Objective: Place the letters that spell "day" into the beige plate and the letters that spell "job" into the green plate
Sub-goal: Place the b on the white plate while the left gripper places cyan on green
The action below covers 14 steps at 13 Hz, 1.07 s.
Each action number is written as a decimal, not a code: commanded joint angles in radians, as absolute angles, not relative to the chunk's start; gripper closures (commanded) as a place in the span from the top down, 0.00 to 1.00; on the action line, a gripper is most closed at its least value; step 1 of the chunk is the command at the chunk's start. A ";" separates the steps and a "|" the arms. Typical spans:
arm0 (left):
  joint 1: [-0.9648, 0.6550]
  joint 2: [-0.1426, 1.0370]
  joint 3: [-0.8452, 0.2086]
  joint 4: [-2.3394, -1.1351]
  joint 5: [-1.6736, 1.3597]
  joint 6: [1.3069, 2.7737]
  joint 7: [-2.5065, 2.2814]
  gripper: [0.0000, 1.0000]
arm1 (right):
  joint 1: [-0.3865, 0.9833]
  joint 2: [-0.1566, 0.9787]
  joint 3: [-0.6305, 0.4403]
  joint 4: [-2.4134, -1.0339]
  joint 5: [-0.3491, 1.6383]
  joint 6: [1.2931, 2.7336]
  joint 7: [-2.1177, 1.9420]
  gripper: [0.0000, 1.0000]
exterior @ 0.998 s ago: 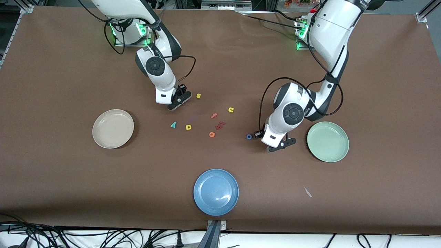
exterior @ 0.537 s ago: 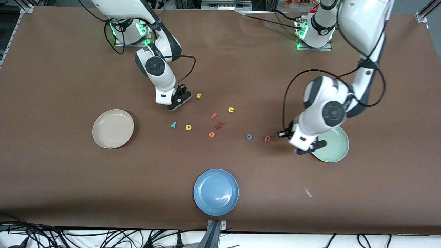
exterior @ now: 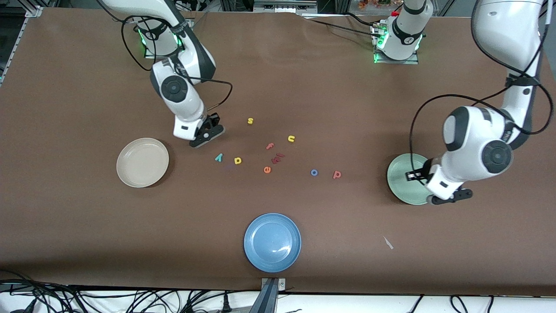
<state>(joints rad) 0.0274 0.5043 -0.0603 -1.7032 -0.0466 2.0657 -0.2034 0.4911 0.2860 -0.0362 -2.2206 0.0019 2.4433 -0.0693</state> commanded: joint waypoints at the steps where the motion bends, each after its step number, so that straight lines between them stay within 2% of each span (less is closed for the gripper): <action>1: 0.057 0.541 -0.071 -1.704 -0.028 2.066 -0.135 0.17 | 0.494 0.273 -0.121 -2.218 0.006 2.421 -0.081 0.10; 7: 0.077 0.640 -0.071 -1.703 -0.026 2.169 -0.123 0.19 | 0.482 0.299 -0.268 -2.181 0.008 2.427 -0.119 0.10; 9: 0.077 0.650 -0.071 -1.701 -0.026 2.172 -0.123 0.30 | 0.427 0.333 -0.278 -2.139 0.008 2.425 -0.171 0.10; 11: 0.078 0.649 -0.071 -1.697 -0.026 2.172 -0.123 0.67 | 0.372 0.385 -0.276 -2.090 0.011 2.425 -0.247 0.12; 12: 0.077 0.649 -0.071 -1.675 -0.028 2.166 -0.126 0.78 | 0.356 0.403 -0.276 -2.074 0.015 2.427 -0.265 0.17; 13: 0.075 0.643 -0.071 -1.666 -0.028 2.160 -0.129 0.98 | 0.348 0.416 -0.276 -2.066 0.015 2.428 -0.265 0.35; 14: 0.075 0.631 -0.072 -1.664 -0.028 2.157 -0.132 0.99 | 0.347 0.417 -0.275 -2.060 0.018 2.428 -0.265 0.79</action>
